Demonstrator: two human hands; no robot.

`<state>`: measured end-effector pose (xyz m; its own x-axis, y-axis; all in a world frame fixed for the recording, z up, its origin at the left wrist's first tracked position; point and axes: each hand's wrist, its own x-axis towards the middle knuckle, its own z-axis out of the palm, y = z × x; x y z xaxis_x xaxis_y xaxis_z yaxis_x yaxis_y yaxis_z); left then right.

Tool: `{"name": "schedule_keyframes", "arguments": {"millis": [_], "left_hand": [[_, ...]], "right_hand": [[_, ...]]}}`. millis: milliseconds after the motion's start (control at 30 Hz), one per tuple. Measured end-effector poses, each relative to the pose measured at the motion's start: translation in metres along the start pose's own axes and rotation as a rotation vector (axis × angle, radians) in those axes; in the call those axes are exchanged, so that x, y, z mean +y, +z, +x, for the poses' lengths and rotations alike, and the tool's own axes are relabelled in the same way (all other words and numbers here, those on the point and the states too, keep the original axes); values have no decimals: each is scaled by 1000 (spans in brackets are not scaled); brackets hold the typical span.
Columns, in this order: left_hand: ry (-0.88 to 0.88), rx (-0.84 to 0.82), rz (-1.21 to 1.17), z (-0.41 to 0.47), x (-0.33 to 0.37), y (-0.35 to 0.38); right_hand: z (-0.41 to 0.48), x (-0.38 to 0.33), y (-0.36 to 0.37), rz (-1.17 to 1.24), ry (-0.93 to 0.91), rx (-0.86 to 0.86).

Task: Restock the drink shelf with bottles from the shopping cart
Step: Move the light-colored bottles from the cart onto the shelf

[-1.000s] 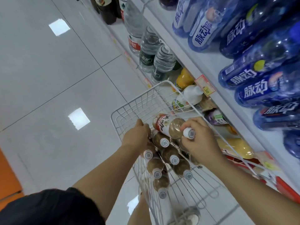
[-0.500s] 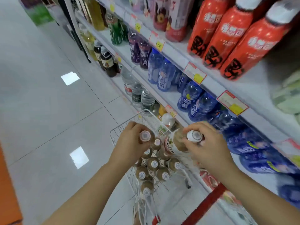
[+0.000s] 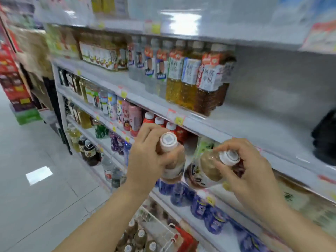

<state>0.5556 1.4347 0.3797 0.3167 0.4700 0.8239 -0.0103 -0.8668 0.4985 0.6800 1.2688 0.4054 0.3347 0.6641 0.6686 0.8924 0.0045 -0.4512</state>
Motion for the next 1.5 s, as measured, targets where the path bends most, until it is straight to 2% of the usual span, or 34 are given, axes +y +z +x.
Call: {"name": "schedule_keyframes", "arguments": {"millis": [100,200,333,467,700,833,900,1000,1200,1300,1400,1500], "left_hand": [[220,110,-88,22,37,9],[364,218,-175,42,63,19],[445,228,-293,68,83,43],[438,220,-335,88,84,74],[179,252,-453,111,65,116],[-41,172,-557,125,53,135],[-150,109,-591,125,49,143],[-242,52,-607,128,47,151],[-422,-117,-798,142,66,167],[-498,-232,-920,154,76,177],[-469,-315,-888,165,79,189],[-427,-361,-866,172,76,196]], "right_hand": [[-5,-6,-44,-83,-124,145],[-9,-7,-78,-138,-189,275],[-7,-2,-94,-266,-230,383],[2,15,-93,-355,-163,421],[30,35,-80,-379,-18,523],[50,42,-80,-347,107,590],[63,44,-86,-249,209,643],[81,49,-94,24,373,741],[103,60,-93,222,426,903],[114,71,-91,255,448,856],[120,80,-85,216,455,695],[124,82,-83,176,447,634]]}}
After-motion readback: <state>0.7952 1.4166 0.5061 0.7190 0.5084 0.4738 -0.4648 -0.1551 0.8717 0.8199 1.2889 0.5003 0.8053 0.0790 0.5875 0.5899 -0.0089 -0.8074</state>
